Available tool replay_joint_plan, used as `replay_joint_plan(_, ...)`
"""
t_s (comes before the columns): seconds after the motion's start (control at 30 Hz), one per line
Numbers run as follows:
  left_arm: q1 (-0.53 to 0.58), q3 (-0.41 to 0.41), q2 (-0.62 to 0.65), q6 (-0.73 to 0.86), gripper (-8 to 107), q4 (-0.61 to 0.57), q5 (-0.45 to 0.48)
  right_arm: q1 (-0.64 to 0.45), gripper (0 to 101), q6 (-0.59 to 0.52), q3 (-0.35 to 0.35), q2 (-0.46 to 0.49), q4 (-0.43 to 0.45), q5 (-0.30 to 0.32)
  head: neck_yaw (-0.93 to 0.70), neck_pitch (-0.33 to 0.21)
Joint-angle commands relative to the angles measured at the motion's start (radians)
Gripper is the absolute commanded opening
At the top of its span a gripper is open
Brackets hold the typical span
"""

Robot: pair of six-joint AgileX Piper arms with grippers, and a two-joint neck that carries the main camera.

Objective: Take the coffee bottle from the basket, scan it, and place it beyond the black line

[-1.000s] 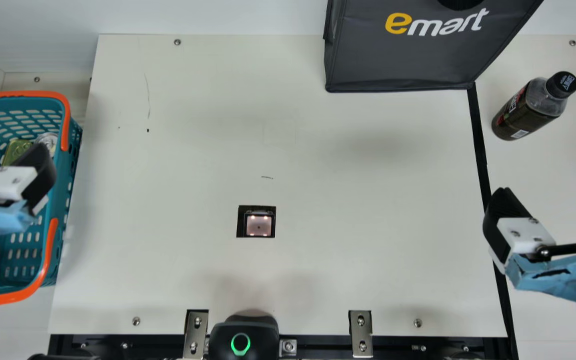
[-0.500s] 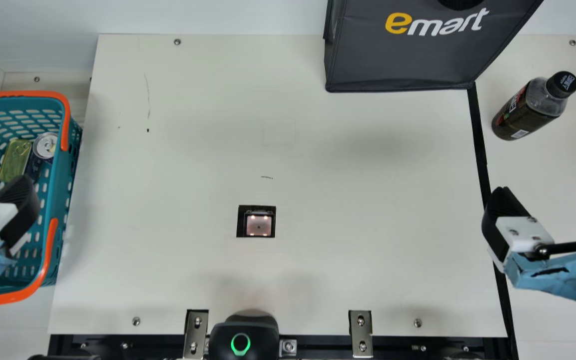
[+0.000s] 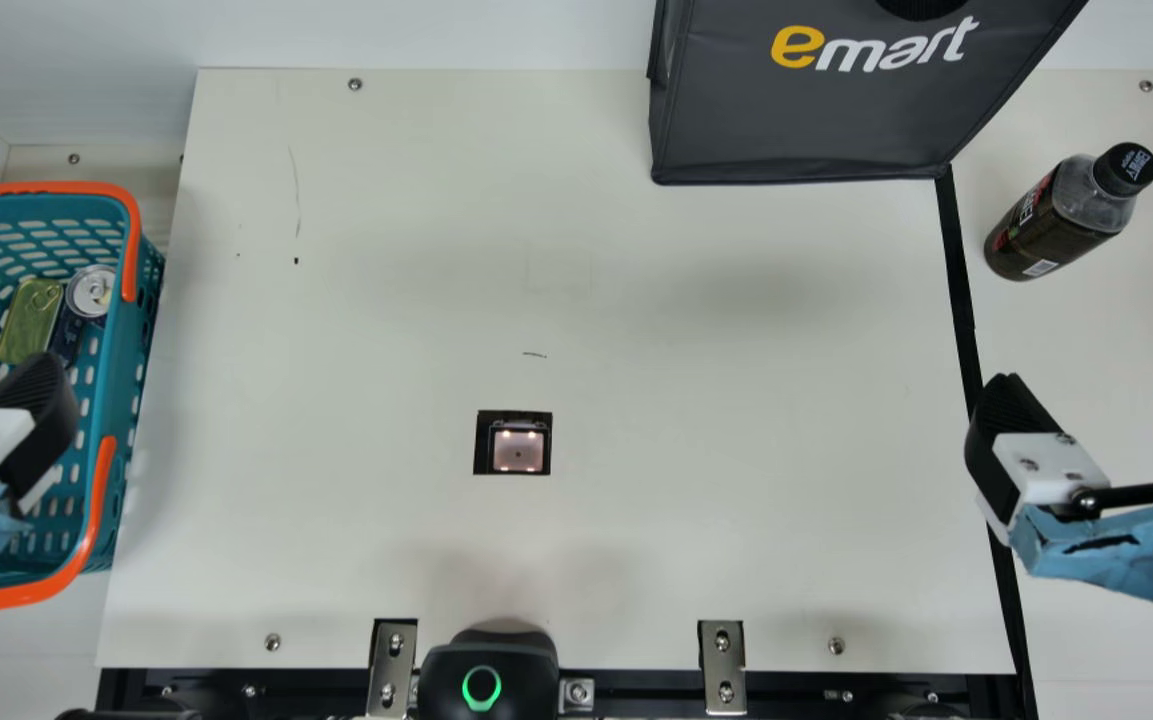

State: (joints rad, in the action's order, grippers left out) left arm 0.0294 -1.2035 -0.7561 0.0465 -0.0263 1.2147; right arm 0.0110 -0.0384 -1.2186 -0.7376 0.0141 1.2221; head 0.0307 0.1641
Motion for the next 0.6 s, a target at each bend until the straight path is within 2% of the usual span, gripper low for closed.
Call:
replay_joint_plan(0.0,0.0,0.0,0.0,0.0,90,0.0,0.0,0.0,91,0.0,0.0,0.0,0.0,0.0,-0.003,-0.026)
replay_joint_plan(0.57,0.0,0.0,0.0,0.0,90,0.0,0.0,0.0,91,0.0,0.0,0.0,0.0,0.0,-0.003,-0.026)
